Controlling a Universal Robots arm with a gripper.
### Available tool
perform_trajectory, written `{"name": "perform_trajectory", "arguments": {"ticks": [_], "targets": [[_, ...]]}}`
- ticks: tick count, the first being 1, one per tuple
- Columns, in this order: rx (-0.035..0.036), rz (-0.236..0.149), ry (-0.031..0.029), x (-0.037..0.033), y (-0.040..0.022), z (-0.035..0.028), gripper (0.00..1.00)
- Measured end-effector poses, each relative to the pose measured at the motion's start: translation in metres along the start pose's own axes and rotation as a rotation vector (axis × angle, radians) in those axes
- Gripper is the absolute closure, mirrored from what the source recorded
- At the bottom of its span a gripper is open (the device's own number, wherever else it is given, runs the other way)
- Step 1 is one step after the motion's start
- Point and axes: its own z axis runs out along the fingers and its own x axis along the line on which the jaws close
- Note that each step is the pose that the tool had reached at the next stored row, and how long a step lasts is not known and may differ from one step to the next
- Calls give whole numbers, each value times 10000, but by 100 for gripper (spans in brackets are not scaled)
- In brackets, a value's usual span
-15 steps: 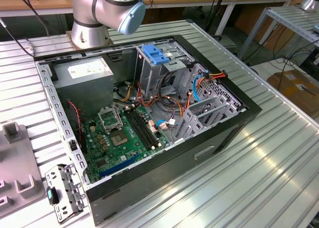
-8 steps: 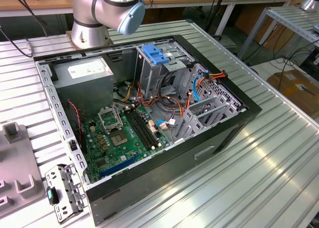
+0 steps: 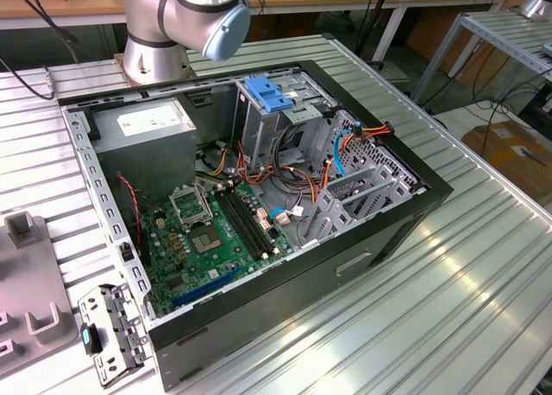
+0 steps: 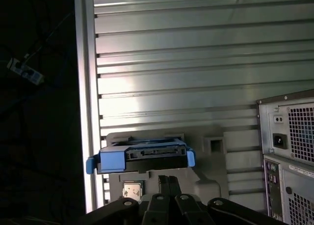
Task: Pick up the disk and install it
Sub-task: 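Reach for the disk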
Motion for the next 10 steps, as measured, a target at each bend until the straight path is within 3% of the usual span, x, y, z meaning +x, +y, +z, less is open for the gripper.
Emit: {"name": "perform_trajectory", "arguments": {"ticks": [10], "targets": [[-1,1,-1,197,-7,5,89]]}}
